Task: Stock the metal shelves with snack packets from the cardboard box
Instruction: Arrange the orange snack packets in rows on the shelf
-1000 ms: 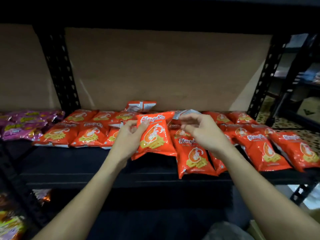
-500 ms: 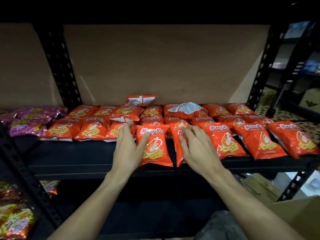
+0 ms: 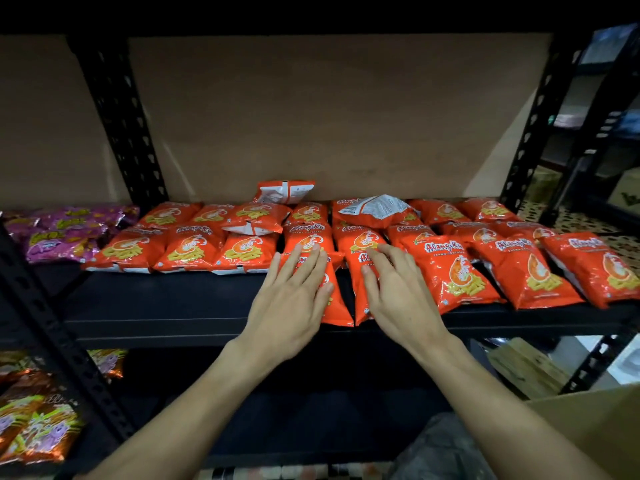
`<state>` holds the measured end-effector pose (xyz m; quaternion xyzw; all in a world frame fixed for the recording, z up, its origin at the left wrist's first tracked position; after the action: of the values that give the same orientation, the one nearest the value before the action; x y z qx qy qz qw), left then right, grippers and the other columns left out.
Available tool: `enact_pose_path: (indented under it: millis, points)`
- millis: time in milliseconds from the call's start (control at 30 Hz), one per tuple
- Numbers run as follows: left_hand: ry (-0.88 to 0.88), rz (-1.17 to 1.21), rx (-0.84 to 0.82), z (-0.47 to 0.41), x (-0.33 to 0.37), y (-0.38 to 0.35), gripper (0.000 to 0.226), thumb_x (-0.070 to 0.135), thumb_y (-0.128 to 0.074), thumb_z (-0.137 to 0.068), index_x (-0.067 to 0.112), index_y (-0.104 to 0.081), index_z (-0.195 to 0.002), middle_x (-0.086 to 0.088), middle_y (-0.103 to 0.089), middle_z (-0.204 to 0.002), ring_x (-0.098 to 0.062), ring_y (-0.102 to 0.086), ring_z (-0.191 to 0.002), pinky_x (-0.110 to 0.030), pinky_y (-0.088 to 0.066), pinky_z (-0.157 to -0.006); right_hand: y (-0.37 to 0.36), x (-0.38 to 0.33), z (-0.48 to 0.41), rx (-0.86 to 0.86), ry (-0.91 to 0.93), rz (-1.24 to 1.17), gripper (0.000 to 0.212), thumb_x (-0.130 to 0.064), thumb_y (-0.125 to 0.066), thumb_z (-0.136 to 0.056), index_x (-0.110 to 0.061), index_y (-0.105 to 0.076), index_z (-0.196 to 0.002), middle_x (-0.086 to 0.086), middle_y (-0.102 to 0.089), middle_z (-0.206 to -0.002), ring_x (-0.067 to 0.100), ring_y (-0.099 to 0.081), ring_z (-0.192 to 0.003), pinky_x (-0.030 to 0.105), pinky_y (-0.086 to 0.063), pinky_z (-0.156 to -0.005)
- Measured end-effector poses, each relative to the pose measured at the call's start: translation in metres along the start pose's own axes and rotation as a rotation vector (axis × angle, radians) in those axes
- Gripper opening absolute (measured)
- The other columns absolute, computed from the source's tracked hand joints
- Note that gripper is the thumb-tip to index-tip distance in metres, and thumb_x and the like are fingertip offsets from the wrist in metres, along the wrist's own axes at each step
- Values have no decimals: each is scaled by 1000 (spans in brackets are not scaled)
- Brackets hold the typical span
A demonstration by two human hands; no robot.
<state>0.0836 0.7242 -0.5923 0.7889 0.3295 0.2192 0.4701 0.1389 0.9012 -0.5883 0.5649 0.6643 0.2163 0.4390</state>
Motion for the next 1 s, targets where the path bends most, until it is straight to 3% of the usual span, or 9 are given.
enact_pose_path:
  millis: [300, 500, 600, 833, 1000]
  points:
    - [75, -123, -21, -5, 8, -5, 61, 56, -14, -100, 35, -7, -157, 3, 2, -165, -27, 6, -152, -51, 17, -115, -1, -5, -2, -21, -8, 36, 41, -30, -45, -103, -8, -55, -136, 13, -50, -141, 29, -44, -130, 41, -36, -107]
    - [95, 15, 41, -7, 7, -3, 65, 56, -29, -100, 33, -7, -157, 4, 1, -165, -18, 2, -152, -42, 15, -117, 1, -4, -2, -20, -22, -21, 39, -33, -45, -103, -12, -55, -135, 7, -48, -141, 24, -42, -129, 39, -36, -107]
    - [98, 109, 70, -6, 5, -2, 67, 57, -37, -99, 30, -16, -157, 6, -3, -165, -11, 0, -152, -37, 15, -118, 2, -2, -2, -13, -42, -54, 40, -36, -44, -103, -13, -55, -135, 6, -48, -141, 23, -42, -129, 40, -36, -110]
    - [78, 149, 96, -4, 5, 1, 62, 60, -33, -98, 29, -33, -152, 6, -14, -164, -10, -5, -151, -37, 14, -119, 4, -4, 0, -7, -24, -36, 43, -37, -42, -104, -12, -53, -137, 5, -48, -145, 21, -38, -139, 41, -15, -123]
    - [86, 244, 170, -3, 1, 10, 57, 58, -33, -99, 27, -46, -144, 8, -21, -162, -8, -14, -150, -34, 15, -119, 7, -3, -1, 3, -15, -45, 42, -37, -44, -104, -12, -55, -136, 6, -49, -144, 22, -39, -138, 46, -21, -121]
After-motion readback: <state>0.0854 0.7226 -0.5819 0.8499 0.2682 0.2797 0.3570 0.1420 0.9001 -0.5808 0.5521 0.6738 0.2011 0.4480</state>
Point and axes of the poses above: each hand's wrist, its own z-axis away from the middle knuckle, its own y-axis out of the back of the hand, x = y × z, the point moved 1 cm from there along -z, towards the middle knuckle
